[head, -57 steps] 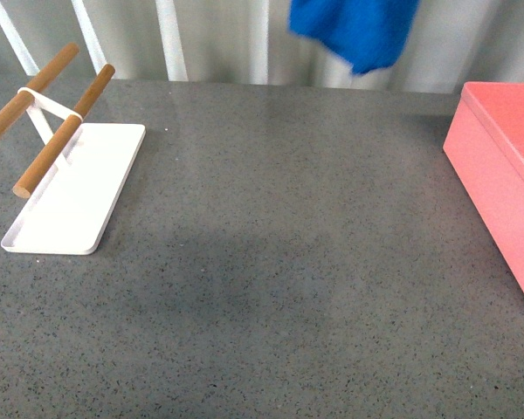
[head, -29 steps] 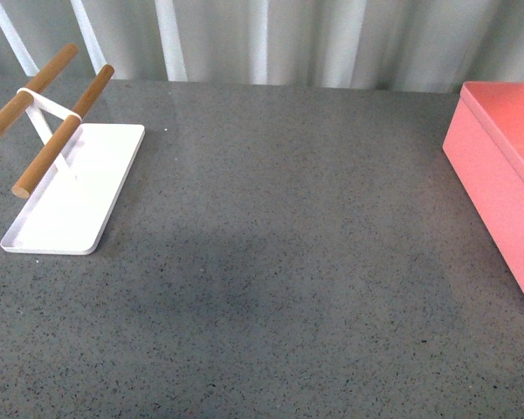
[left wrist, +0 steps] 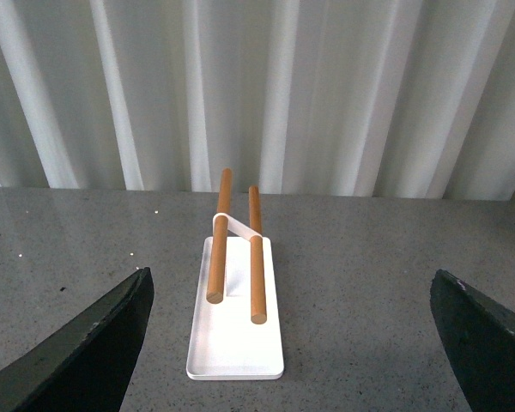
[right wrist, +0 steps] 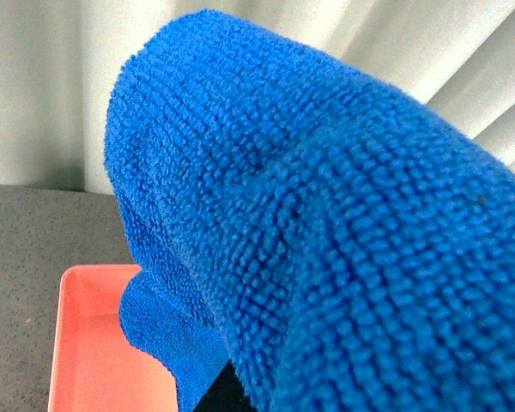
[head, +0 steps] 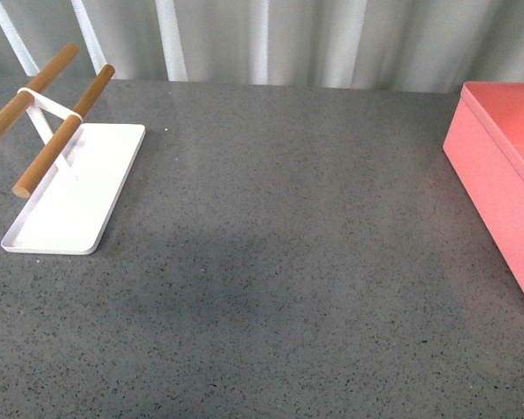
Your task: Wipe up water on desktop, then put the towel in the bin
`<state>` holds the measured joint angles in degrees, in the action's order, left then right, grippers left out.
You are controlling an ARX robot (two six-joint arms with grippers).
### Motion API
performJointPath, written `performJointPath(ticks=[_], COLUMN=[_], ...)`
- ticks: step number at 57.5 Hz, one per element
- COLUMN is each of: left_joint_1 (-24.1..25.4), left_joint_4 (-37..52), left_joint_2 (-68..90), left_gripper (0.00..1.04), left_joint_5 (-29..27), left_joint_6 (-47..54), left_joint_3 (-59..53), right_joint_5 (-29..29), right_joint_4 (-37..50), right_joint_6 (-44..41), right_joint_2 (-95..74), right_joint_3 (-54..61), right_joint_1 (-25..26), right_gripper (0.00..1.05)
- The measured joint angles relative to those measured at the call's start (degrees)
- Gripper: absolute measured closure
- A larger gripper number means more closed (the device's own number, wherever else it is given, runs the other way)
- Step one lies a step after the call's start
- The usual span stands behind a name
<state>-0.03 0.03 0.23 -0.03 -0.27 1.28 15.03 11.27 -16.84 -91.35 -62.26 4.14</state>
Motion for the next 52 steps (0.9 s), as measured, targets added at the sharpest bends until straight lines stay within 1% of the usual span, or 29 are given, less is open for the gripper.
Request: performJointPath(ticks=[7, 10, 15, 21, 23, 28, 45, 47, 49, 52], left_joint_1=[0.00, 0.00, 0.00, 0.00, 0.00, 0.00, 0.00, 0.00, 0.00, 0.00], left_joint_4=[0.00, 0.00, 0.00, 0.00, 0.00, 0.00, 0.00, 0.00, 0.00, 0.00], left_joint_2=[0.00, 0.00, 0.00, 0.00, 0.00, -0.02, -0.04, -0.04, -0.04, -0.04], left_gripper=[0.07, 0.07, 0.07, 0.07, 0.07, 0.07, 0.07, 0.07, 0.07, 0.07], left_joint_5=[0.00, 0.02, 0.02, 0.02, 0.00, 0.02, 0.02, 0.02, 0.02, 0.00], left_joint_6=[0.00, 0.00, 0.00, 0.00, 0.00, 0.00, 0.00, 0.00, 0.00, 0.00], left_joint_3=[0.00, 0.00, 0.00, 0.00, 0.00, 0.00, 0.00, 0.00, 0.00, 0.00], right_joint_5=[-0.39, -0.35, -0.55, -0.83, -1.14, -1.95, -2.16, -1.92, -1.57, -1.53], right_joint_4=[0.09, -1.27, -6.95, -18.56, -20.50, -21.51, -22.29, -22.69, -22.93, -23.02], right_joint_6=[0.20, 0.39, 1.73, 4.68, 4.85, 5.51, 5.62, 5.51, 5.51, 5.51], right_joint_2=[0.37, 0.63, 0.72, 0.59, 0.59, 0.59, 0.48, 0.35, 0.22, 0.07], right_joint_3=[0.33, 0.55, 0.02, -1.25, -1.27, -1.84, -2.97, -3.02, -3.02, -3.02], right_joint_1=[0.17, 0.46, 0.92, 1.86, 2.14, 2.82, 3.82, 3.82, 3.85, 3.85], right_gripper=[1.00, 1.00, 1.00, 1.00, 1.00, 1.00, 1.00, 0.98, 0.90, 0.83])
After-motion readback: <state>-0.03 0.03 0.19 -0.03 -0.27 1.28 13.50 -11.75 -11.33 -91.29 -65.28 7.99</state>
